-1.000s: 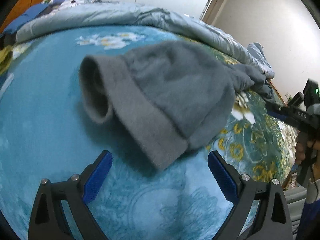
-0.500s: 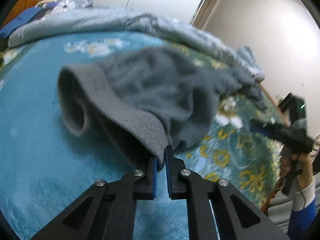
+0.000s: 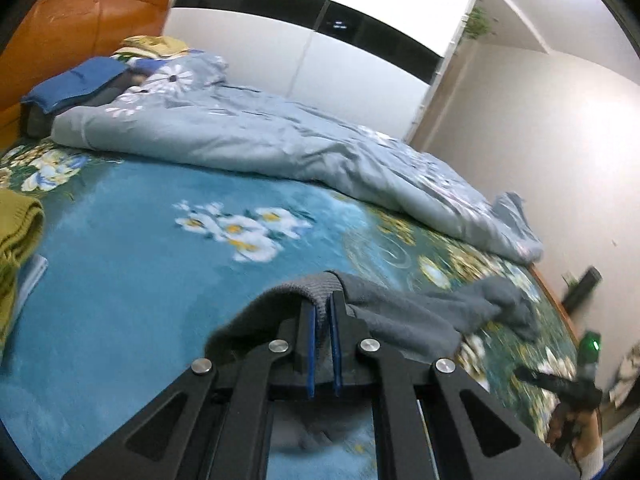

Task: Fold clothes
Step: 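Grasp the ribbed cuff with the left gripper while the right gripper holds the hem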

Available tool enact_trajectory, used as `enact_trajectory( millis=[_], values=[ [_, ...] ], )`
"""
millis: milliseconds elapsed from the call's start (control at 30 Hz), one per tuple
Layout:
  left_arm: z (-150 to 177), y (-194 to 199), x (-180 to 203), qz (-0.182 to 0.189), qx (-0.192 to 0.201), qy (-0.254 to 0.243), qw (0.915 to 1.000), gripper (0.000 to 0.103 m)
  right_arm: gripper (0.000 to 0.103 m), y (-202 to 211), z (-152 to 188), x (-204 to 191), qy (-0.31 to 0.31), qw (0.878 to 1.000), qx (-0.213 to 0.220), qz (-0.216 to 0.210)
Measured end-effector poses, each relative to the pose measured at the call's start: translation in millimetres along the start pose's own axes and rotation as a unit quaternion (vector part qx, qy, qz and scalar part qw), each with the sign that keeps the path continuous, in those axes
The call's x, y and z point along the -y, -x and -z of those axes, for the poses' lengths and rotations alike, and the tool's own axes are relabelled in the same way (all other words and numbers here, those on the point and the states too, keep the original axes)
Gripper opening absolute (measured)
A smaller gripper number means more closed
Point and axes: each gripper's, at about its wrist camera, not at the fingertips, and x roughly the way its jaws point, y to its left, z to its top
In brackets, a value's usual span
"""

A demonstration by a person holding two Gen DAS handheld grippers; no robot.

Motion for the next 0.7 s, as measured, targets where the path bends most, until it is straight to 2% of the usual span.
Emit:
enact_trajectory(
  millis=[167, 367, 467, 600, 667, 700],
  values=[
    [-24, -25, -23, -0.008, -0.004, 0.026, 0.9996, 0.007, 0.063, -12, -12, 7, 0.003, 1.0, 0.0, 0.006],
    [-24, -43, -40, 0.002, -0.013, 0.04, 0.9991, 0.007, 0.063, -21, -41, 37, -0.018, 0.999, 0.02, 0.031],
    [-18, -48, -41, 0.022, -0.019, 0.041, 0.9988, 0.007, 0.063, -31, -56, 51, -0.035, 0.999, 0.022, 0.034],
    [-8, -51, -44, 0.054, -0.02, 0.035, 0.9977, 0.009, 0.064, -42, -66, 50, -0.053, 0.998, 0.025, -0.009],
    [-1, -50, -44, 0.067, -0.025, 0.023, 0.9972, 0.016, 0.064, -48, -67, 41, -0.055, 0.998, 0.02, -0.039],
    [2, -49, -45, 0.073, -0.029, 0.017, 0.9968, 0.025, 0.064, -51, -67, 35, -0.053, 0.997, 0.016, -0.051]
  ],
)
